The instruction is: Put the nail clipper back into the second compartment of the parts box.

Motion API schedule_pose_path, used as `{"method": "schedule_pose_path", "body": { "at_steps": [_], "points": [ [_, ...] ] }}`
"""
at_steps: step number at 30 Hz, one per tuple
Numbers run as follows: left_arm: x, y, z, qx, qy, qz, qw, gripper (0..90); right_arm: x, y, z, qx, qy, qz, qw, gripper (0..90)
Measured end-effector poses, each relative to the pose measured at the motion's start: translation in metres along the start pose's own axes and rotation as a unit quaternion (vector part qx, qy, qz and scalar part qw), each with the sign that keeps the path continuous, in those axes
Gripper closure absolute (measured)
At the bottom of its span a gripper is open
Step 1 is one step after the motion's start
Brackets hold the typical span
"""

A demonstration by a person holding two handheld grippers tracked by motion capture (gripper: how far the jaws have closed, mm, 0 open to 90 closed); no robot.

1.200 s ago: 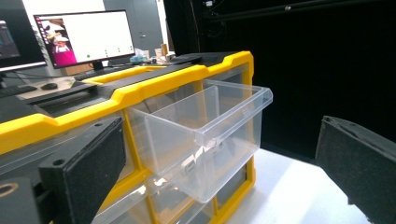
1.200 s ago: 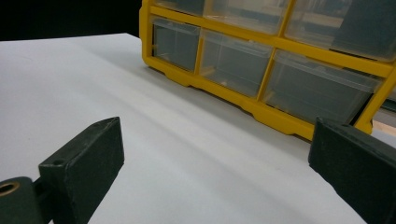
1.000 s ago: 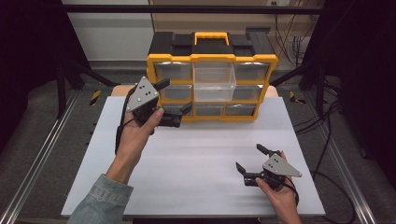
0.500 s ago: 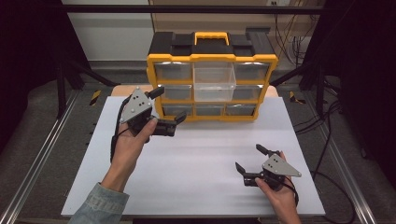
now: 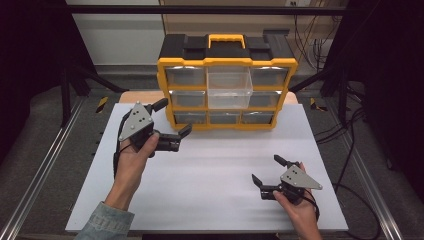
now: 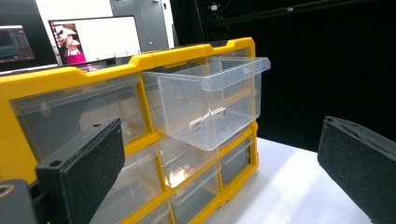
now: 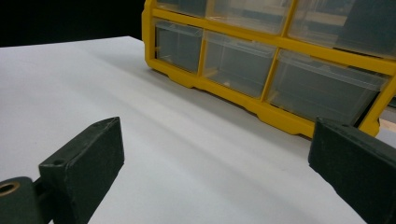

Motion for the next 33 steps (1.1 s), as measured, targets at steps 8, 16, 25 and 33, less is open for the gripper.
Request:
{"method": "schedule_pose_path", "body": {
  "at_steps": [8,16,25,33],
  "points": [
    [-0.001,-0.02,0.017,-0.006,0.007,0.007,0.9999,0.6,0.004,0.0,0.0,0.002,-0.005,-0.006,1.0,3.9],
    [0.001,-0.045,0.029,0.001,-0.009,0.016,0.9998,0.6,0.005,0.001,0.0,0.001,-0.008,-0.006,0.9999,3.8],
    [-0.007,-0.059,0.045,0.032,0.004,0.033,0.9989,0.5,0.005,0.002,-0.002,-0.002,-0.008,-0.001,1.0,4.4],
    [-0.011,-0.074,0.057,0.023,0.019,0.035,0.9989,0.6,0.006,0.005,-0.001,0.0,-0.007,-0.006,1.0,4.0]
  ]
}}
Point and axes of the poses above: each handheld gripper's, and its own axes: z roughly backward along the jaws, y roughly out of its top, x roughly to its right, the point moved 7 cm from there along -z, roughly forward along the jaws
